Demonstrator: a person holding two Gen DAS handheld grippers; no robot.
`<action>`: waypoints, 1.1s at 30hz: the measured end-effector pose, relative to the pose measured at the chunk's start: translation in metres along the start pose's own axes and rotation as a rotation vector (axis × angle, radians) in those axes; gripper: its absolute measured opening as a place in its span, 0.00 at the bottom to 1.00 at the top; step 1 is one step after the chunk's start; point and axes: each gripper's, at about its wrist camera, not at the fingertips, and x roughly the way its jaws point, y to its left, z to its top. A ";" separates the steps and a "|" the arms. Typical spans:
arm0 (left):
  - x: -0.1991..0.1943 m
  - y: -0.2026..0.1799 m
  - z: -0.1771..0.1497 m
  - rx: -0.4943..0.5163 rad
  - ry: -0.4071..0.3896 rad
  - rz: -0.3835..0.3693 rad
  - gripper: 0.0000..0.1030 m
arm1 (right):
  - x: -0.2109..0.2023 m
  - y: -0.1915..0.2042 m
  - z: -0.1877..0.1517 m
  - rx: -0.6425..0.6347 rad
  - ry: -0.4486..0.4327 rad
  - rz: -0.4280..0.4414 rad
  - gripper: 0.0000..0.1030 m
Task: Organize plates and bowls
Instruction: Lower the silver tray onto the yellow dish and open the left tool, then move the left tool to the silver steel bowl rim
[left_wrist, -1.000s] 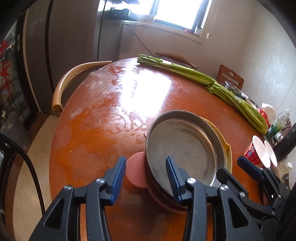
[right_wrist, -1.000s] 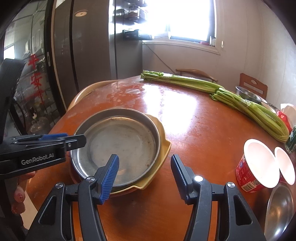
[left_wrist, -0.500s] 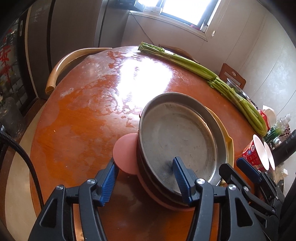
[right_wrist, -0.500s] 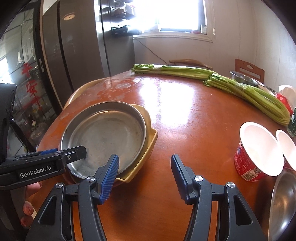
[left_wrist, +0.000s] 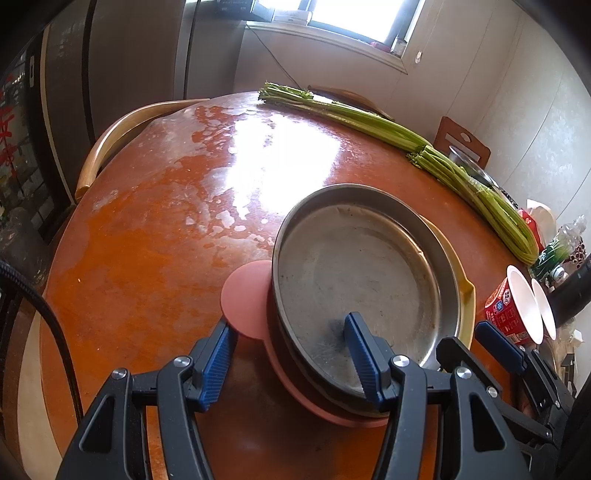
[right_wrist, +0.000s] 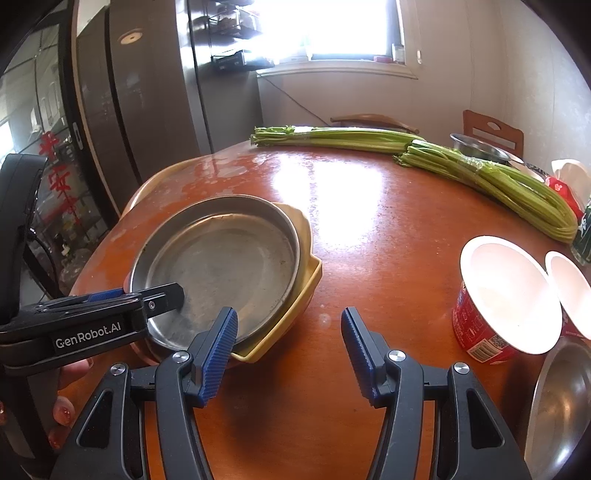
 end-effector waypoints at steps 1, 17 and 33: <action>0.001 -0.002 0.001 -0.001 -0.001 0.002 0.58 | 0.000 -0.001 0.001 0.001 0.001 -0.004 0.58; -0.023 -0.007 0.001 -0.037 -0.079 0.067 0.58 | -0.022 -0.011 0.004 0.008 -0.050 -0.029 0.58; -0.067 -0.043 -0.022 0.006 -0.140 0.057 0.58 | -0.084 -0.029 -0.007 0.013 -0.151 -0.027 0.59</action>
